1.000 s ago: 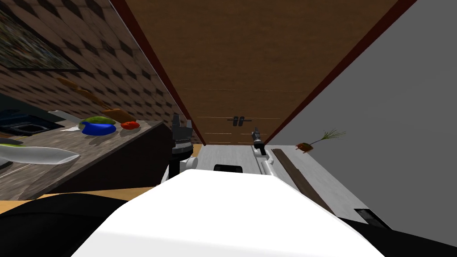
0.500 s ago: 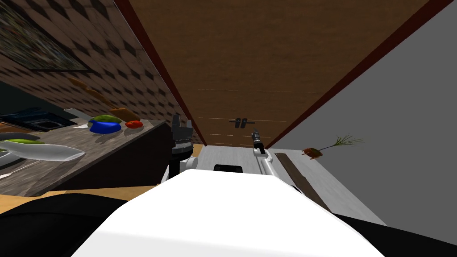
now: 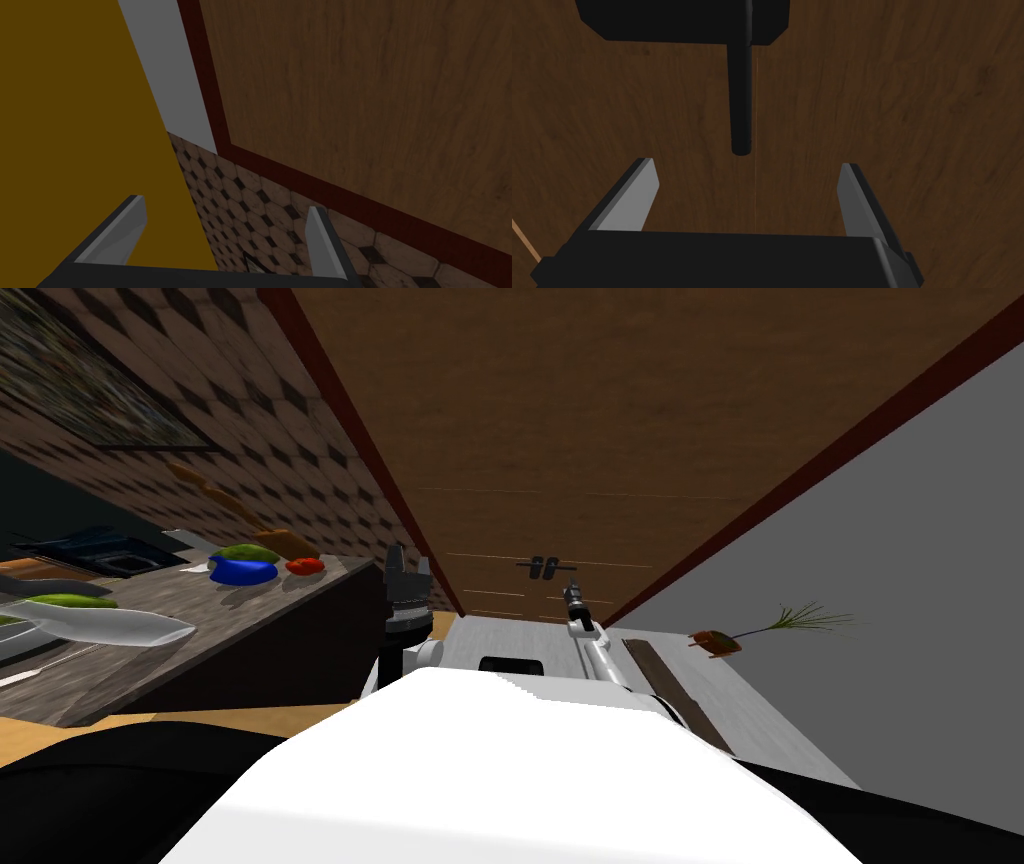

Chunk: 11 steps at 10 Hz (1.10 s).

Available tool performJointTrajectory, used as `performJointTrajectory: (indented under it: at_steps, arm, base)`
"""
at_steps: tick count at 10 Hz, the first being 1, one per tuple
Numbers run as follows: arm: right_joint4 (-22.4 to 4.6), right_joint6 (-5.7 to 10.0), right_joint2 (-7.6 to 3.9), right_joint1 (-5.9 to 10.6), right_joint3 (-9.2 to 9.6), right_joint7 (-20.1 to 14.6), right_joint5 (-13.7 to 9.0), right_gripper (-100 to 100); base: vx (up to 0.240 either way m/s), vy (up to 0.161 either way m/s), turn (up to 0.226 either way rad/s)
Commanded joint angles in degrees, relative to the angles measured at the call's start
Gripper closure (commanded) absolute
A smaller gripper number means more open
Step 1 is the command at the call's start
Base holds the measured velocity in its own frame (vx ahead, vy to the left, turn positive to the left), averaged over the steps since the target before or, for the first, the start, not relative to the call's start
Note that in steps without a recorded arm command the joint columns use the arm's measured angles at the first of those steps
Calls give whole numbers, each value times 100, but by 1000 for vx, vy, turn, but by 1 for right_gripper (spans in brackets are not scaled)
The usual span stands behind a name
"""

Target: Pull the door open

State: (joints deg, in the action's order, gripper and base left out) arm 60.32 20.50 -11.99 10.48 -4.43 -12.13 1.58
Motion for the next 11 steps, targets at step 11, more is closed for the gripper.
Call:
performJointTrajectory:
  at_steps: [11]
  arm:
    - [-658,254,-885,-214,-478,-465,-290,-100]
  base:
    - [77,7,62]
